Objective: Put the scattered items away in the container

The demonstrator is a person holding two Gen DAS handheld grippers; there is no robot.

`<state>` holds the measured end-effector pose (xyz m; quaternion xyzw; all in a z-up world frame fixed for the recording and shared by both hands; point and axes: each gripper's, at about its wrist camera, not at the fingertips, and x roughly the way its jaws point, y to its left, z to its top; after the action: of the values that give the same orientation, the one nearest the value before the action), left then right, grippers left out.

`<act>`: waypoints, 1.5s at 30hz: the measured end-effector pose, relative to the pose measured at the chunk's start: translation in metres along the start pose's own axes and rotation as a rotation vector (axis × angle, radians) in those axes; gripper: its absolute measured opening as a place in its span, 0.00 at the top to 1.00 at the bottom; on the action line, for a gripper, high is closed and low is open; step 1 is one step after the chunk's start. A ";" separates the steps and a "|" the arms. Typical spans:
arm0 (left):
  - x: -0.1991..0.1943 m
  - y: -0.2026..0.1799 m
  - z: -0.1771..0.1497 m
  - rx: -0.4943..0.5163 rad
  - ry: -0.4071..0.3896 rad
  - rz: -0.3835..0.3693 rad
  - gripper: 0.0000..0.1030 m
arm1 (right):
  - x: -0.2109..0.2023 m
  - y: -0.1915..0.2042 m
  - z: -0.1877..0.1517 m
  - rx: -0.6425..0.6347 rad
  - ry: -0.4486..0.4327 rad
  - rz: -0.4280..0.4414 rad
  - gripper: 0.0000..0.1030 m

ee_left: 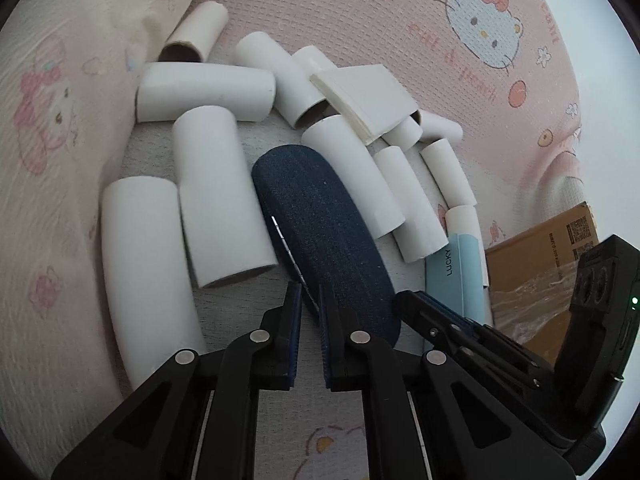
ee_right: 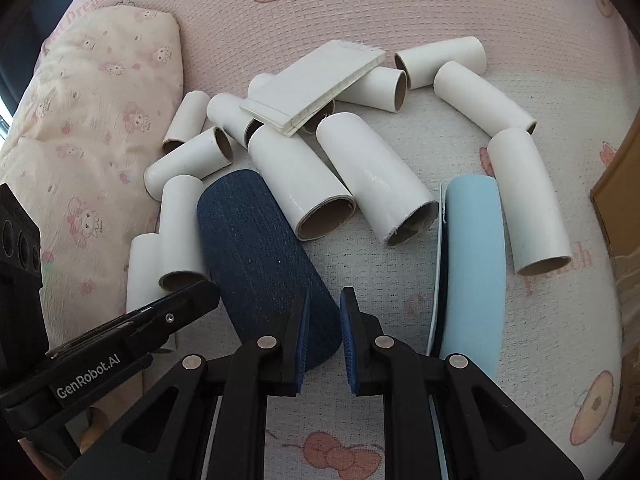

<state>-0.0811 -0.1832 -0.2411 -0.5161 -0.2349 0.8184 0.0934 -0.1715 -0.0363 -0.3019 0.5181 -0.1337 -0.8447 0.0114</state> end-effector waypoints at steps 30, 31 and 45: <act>0.002 0.003 0.010 -0.093 0.108 -0.149 0.50 | -0.038 -0.008 -0.008 0.027 -0.036 0.065 0.60; 0.003 0.004 0.009 -0.106 0.109 -0.153 0.50 | -0.038 -0.006 -0.010 0.022 -0.033 0.059 0.44; 0.012 0.002 0.007 -0.158 0.119 -0.205 0.36 | -0.019 0.019 -0.018 -0.119 -0.006 0.038 0.38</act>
<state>-0.0925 -0.1820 -0.2496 -0.5429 -0.3441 0.7514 0.1493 -0.1495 -0.0551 -0.2888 0.5113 -0.0930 -0.8524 0.0578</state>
